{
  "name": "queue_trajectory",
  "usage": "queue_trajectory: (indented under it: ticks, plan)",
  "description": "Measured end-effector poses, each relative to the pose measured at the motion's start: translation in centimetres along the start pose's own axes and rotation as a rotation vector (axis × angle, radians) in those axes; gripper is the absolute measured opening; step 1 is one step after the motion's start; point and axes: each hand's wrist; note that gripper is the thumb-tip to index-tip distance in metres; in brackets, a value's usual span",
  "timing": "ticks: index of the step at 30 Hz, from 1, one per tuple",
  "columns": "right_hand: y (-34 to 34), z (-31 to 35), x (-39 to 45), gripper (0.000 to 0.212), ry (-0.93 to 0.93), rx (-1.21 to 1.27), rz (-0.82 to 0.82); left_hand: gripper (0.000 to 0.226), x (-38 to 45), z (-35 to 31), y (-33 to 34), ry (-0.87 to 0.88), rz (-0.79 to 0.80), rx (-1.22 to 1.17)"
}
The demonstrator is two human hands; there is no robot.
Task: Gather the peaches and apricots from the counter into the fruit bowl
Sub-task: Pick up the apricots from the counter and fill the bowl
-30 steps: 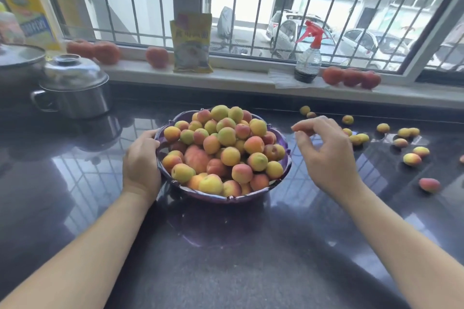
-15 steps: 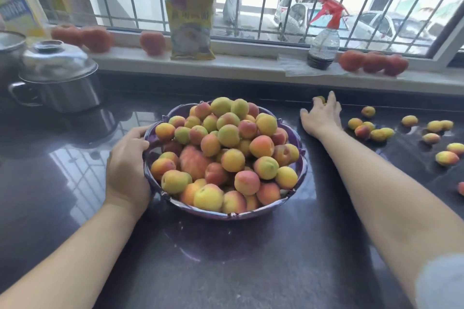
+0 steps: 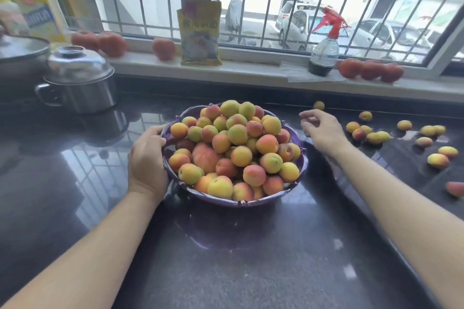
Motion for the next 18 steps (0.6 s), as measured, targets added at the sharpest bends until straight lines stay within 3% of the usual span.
queue_trajectory:
  ticks: [4, 8, 12, 15, 18]
  plan:
    - [-3.4, 5.8, -6.7, 0.014, -0.168, 0.261, -0.007, 0.034, -0.1, 0.0, 0.0, 0.002, 0.015, 0.015]
    - [-5.6, 11.4, -12.7, 0.012, -0.490, 0.161, 0.082, 0.037, -1.0, -1.1, 0.6, 0.008, 0.017, 0.003]
    - [-3.9, 13.4, -15.3, 0.015, -0.689, -0.042, 0.172, 0.050, -1.5, -1.9, 0.7, -0.026, 0.050, 0.002]
    - [-2.6, 13.4, -15.4, 0.010, -0.826, -0.260, 0.131, 0.054, -1.1, -1.1, -0.3, -0.065, 0.091, 0.044]
    - [-3.8, 12.8, -15.5, 0.005, -0.759, -0.117, -0.058, 0.054, -2.2, -2.2, -0.4, -0.051, 0.135, 0.181]
Point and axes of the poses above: each hand's wrist, its own x-axis towards the middle knuckle, its own y-axis out of the palm, z = x × y, and after that the axes turned 6 degrees about -x, right-handed
